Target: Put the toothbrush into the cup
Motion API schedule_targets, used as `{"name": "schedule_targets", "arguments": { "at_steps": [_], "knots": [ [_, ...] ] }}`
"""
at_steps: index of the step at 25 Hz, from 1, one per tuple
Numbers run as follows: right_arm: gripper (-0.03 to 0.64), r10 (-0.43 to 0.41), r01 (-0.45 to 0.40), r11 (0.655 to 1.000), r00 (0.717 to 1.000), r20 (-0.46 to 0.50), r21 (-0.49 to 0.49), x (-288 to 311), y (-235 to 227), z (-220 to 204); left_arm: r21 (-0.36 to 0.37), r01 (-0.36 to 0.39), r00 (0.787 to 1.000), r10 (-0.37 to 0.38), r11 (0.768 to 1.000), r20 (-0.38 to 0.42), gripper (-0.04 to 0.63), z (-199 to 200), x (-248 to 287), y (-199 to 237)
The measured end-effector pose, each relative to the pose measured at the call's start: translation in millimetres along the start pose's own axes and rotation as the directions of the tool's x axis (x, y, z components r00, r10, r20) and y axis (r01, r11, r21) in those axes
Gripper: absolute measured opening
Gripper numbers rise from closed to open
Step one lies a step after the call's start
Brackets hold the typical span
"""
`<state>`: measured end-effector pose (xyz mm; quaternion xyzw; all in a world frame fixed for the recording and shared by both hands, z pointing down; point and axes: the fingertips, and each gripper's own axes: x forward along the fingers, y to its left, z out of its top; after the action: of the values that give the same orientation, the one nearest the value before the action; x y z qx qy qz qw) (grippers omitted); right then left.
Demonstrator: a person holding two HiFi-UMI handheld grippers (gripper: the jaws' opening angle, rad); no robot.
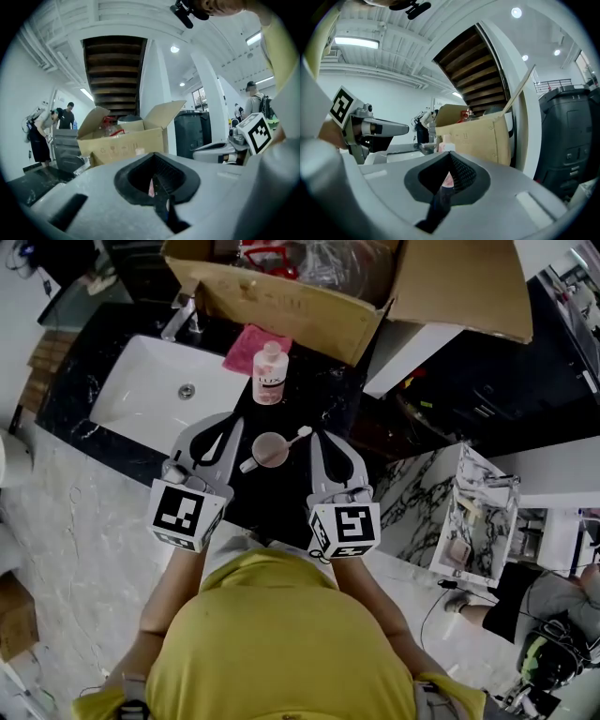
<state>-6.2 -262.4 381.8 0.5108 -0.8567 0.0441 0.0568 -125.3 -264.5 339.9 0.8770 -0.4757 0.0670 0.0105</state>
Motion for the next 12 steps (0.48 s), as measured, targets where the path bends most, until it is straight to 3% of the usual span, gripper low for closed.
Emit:
{"name": "schedule_targets", "arguments": {
  "at_steps": [3,7,12],
  "knots": [
    [0.008,-0.028,0.030,0.999,0.996,0.081,-0.022,-3,-8,43,-0.016,-0.041,0.997,0.042,0.999,0.064,0.002,34,-4,3],
    [0.008,-0.080,0.090,0.995,0.978,0.192,-0.046,-17,-22,98,0.022,-0.070,0.992,0.067,0.997,0.108,0.002,67,-10,5],
    [0.008,-0.131,0.153,0.985,0.963,0.234,-0.078,-34,-37,130,0.045,-0.113,0.980,0.104,0.993,0.169,0.002,101,-16,-3]
  ]
}}
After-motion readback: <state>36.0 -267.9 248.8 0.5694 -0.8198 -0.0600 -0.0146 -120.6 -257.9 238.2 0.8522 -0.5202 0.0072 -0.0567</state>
